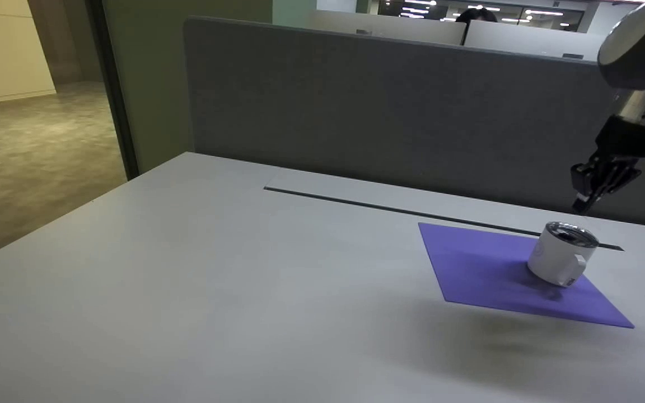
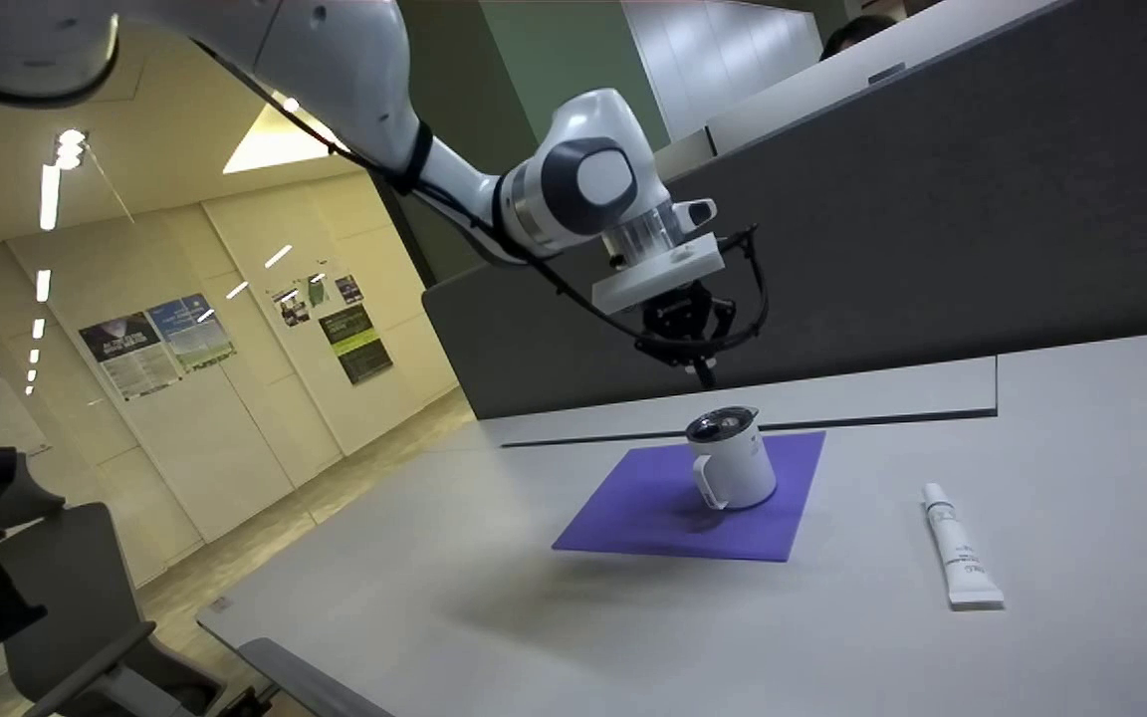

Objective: Move the slider to close the opening on the top of the cup

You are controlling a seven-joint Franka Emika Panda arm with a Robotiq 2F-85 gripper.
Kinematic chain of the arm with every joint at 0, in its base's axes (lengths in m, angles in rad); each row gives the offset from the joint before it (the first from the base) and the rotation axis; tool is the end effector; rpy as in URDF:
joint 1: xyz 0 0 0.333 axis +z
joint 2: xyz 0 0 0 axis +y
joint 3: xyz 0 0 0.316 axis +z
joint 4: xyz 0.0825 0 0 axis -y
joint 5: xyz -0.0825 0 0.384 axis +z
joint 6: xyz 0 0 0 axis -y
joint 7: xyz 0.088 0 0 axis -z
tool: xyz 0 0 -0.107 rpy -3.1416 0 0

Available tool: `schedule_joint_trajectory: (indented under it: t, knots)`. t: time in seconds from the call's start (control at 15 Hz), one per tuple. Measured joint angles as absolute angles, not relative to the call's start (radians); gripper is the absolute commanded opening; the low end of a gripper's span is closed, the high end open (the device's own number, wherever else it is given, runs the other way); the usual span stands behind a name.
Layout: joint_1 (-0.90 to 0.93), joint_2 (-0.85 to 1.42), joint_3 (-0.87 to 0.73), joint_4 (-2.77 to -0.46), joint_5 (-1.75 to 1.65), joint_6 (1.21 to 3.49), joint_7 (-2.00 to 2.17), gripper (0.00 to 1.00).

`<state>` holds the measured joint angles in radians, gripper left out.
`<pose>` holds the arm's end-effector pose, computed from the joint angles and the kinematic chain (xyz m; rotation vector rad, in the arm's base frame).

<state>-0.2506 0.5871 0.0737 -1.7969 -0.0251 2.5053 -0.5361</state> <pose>0.6568 -0.1215 0.2335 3.0637 0.5633 0.1928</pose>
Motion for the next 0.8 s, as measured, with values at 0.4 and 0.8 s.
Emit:
schedule_joint_trajectory:
  t: [0.4, 0.8]
  knots:
    - [-0.264, 0.437, 0.076, -1.796, 0.038, 2.281, -0.574, 0.66]
    - [-0.247, 0.414, 0.030, -1.796, 0.035, 2.221, -0.572, 1.00]
